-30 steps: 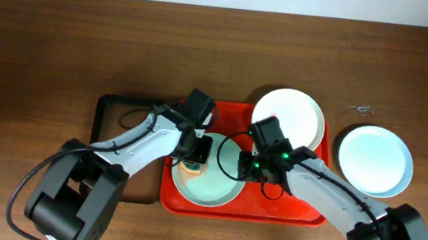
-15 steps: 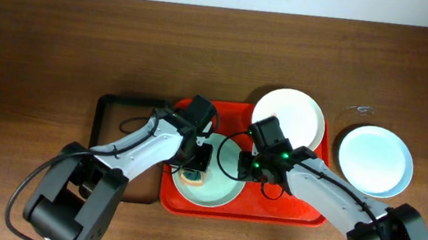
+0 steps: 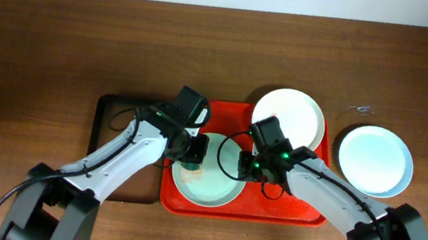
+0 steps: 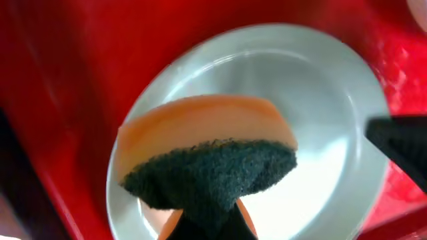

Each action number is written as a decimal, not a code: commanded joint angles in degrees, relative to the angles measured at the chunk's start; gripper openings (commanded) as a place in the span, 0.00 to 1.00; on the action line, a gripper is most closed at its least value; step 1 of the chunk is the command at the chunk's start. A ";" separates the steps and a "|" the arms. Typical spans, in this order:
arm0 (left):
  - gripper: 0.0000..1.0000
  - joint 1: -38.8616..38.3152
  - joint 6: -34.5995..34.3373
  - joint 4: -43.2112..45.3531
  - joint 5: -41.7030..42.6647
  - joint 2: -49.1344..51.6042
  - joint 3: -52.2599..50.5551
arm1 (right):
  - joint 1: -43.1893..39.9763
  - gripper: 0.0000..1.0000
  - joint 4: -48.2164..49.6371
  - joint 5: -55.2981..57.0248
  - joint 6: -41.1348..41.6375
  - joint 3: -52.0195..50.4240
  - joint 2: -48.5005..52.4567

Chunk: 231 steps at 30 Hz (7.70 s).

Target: Clean dirty plates on tray and stack at the side

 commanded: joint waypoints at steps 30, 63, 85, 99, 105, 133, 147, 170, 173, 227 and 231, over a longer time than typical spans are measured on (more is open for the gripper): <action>0.00 23.43 5.99 -3.61 -12.92 -13.00 -14.34 | 0.22 0.04 0.04 -0.57 0.70 0.42 0.55; 0.99 32.48 1.16 -14.43 -8.13 -20.09 4.81 | 0.22 0.15 0.00 0.09 1.84 0.42 0.66; 0.99 46.84 0.50 -9.68 -2.80 -20.11 5.14 | 0.15 0.08 0.02 0.72 3.28 0.42 1.66; 0.99 46.80 0.52 -9.66 -2.82 -20.11 5.14 | 0.15 0.38 0.00 0.72 3.30 0.44 1.66; 0.99 46.80 0.52 -9.64 -2.82 -20.11 5.14 | 0.15 0.04 -0.66 0.98 5.22 0.79 1.33; 0.99 46.80 0.52 -9.64 -2.82 -20.11 5.14 | 0.11 0.04 -28.57 -3.41 12.50 38.40 3.02; 0.99 46.75 0.50 -9.64 -2.84 -20.00 5.14 | 8.20 0.04 -17.22 2.58 16.81 41.40 8.15; 0.99 46.69 0.52 -9.64 -2.84 -19.93 5.14 | 16.74 0.04 -13.35 31.91 -4.61 50.71 15.72; 0.99 46.69 0.52 -9.64 -2.84 -19.93 5.14 | 21.75 0.04 -13.31 44.59 -10.05 52.35 15.72; 0.99 46.69 0.52 -9.64 -2.84 -19.93 5.14 | 19.12 0.04 -21.44 42.91 6.58 52.39 11.26; 0.99 46.69 0.52 -9.64 -2.84 -19.93 5.14 | 4.66 0.04 -30.42 21.24 6.54 52.39 2.03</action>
